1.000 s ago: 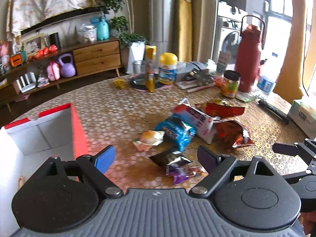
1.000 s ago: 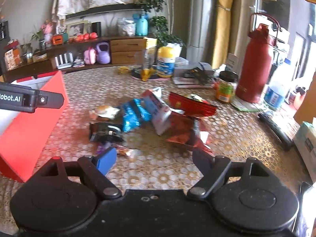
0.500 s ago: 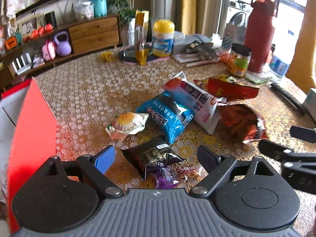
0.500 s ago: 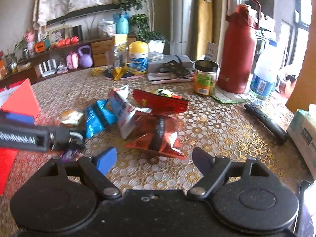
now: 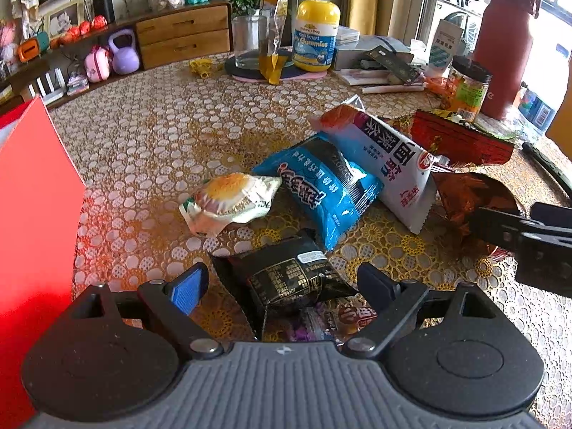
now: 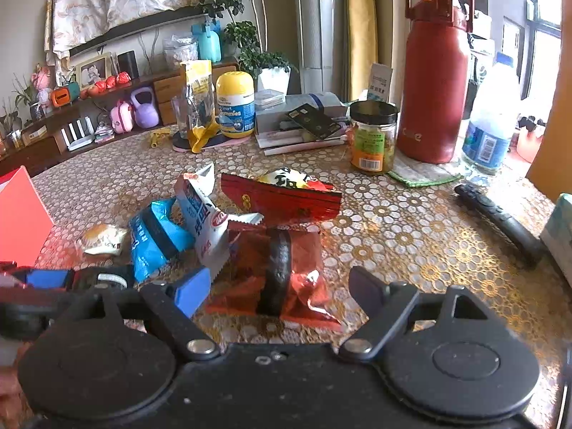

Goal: Organize snacks
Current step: 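Grasp the dark red chips bag with the right tool while the left tool grasps the black packet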

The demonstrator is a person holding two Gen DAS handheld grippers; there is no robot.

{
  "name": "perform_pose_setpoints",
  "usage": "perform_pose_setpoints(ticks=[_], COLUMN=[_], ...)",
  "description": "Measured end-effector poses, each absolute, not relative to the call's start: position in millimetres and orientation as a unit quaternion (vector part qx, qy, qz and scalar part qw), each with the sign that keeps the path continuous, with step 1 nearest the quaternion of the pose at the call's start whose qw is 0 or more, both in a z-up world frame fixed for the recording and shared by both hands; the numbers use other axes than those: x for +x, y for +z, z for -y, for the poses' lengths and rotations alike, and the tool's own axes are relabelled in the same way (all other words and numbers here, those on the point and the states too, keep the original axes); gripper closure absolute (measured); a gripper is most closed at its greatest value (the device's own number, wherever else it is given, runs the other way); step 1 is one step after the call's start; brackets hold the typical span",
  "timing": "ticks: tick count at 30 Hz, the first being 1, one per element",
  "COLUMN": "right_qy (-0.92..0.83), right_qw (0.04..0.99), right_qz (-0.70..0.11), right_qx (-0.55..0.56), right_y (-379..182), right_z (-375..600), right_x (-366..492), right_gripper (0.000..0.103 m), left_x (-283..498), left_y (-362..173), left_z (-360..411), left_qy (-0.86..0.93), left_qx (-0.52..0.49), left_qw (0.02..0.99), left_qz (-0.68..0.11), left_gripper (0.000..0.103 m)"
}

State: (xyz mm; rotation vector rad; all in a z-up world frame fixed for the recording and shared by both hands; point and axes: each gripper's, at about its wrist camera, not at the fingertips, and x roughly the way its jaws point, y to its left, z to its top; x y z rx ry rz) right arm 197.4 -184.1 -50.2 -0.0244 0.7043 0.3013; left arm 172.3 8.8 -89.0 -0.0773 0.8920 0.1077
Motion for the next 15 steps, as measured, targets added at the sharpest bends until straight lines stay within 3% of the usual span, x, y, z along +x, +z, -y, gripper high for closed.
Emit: perform_pose_setpoints(ticks=[4, 7, 9, 13, 15], right_qy=[0.145, 0.139, 0.133, 0.133, 0.134], right_qw=[0.923, 0.921, 0.920, 0.920, 0.921], right_qz=[-0.356, -0.363, -0.368, -0.367, -0.367], right_qx=[-0.014, -0.019, -0.014, -0.008, -0.005], right_y=[-59.0, -66.6, -71.5, -76.3, -76.2], right_z=[176.2, 172.0, 172.5, 175.4, 176.0], right_x=[210.8, 217.4, 219.7, 217.4, 214.9], right_gripper=[0.019, 0.019, 0.027, 0.034, 0.043], left_x=[170.9, 165.9, 163.5, 157.6, 154.4], left_y=[-91.6, -90.0, -88.2, -85.3, -83.4], left_z=[-9.8, -9.5, -10.2, -14.3, -14.3], left_qy=[0.046, 0.039, 0.035, 0.023, 0.020], left_qx=[-0.039, -0.040, -0.041, -0.056, -0.055], left_qw=[0.901, 0.905, 0.907, 0.909, 0.911], left_qz=[-0.429, -0.422, -0.417, -0.413, -0.409], left_gripper=[0.013, 0.023, 0.036, 0.039, 0.041])
